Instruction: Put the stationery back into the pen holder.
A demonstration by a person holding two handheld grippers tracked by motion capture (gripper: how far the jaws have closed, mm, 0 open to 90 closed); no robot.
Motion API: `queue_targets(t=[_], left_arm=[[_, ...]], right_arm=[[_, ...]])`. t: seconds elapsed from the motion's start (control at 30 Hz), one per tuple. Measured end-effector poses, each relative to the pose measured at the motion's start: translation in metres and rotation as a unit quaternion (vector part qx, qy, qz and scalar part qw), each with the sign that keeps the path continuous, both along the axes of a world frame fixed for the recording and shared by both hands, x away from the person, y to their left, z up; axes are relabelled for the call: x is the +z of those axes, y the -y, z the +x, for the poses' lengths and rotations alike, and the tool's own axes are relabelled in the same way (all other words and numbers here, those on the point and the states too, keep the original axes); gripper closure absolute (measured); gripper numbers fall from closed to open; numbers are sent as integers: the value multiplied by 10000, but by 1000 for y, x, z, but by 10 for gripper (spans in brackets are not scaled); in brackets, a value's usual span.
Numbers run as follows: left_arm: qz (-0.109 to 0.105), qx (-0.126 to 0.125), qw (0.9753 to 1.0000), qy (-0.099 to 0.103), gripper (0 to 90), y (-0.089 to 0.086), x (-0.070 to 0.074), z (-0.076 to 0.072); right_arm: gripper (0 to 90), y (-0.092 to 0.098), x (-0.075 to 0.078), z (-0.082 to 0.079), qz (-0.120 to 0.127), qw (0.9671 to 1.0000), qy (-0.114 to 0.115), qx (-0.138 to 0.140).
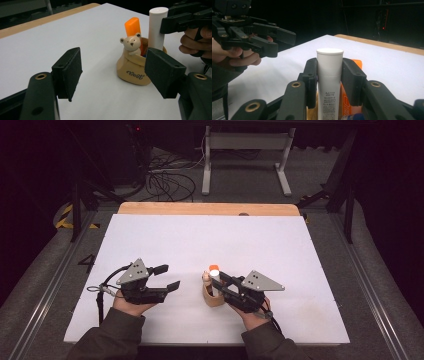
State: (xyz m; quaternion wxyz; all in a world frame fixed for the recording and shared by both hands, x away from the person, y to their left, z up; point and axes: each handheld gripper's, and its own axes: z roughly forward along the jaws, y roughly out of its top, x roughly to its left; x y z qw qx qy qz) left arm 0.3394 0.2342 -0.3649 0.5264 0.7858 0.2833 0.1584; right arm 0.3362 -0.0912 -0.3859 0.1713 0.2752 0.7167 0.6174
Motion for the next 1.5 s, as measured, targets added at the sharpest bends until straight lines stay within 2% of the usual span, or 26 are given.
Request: queue_targets(t=[0.23,0.4,0.47,0.5,0.57,0.93,1.1,1.27,1.33,1.43,1.5], left_arm=[[7,3,10000,13,307,0,0,0],[12,-1,10000,15,307,0,0,0],[15,-7,10000,21,307,0,0,0],[18,-9,10000,23,307,0,0,0],[15,-9,10000,26,307,0,1,0],[19,-15,10000,12,307,1,0,0],[53,-41,10000,-1,307,3,-1,0],[52,-42,10000,-13,307,3,-1,0],[62,-93,9999,-29,307,6,-4,1],[118,-328,9994,-89,307,14,-8,-1],[69,-510,9984,-225,309,21,-14,-1]], right_arm=[[670,2,-1,-4,-42,9998,198,53],[670,4,-2,-7,-97,9996,255,30],[674,5,-3,-7,-156,9995,255,30],[725,5,-4,-7,-185,9995,242,54],[724,5,-6,-7,-275,9994,205,10],[719,6,-9,-5,-260,9995,161,6],[752,-1,-15,-4,-567,9983,148,70],[755,-1,-18,-2,-595,9982,64,81],[756,-3,-19,-2,-621,9980,50,116],[760,-6,-19,-3,-644,9978,62,169],[763,-6,-19,-3,-647,9977,55,173]])
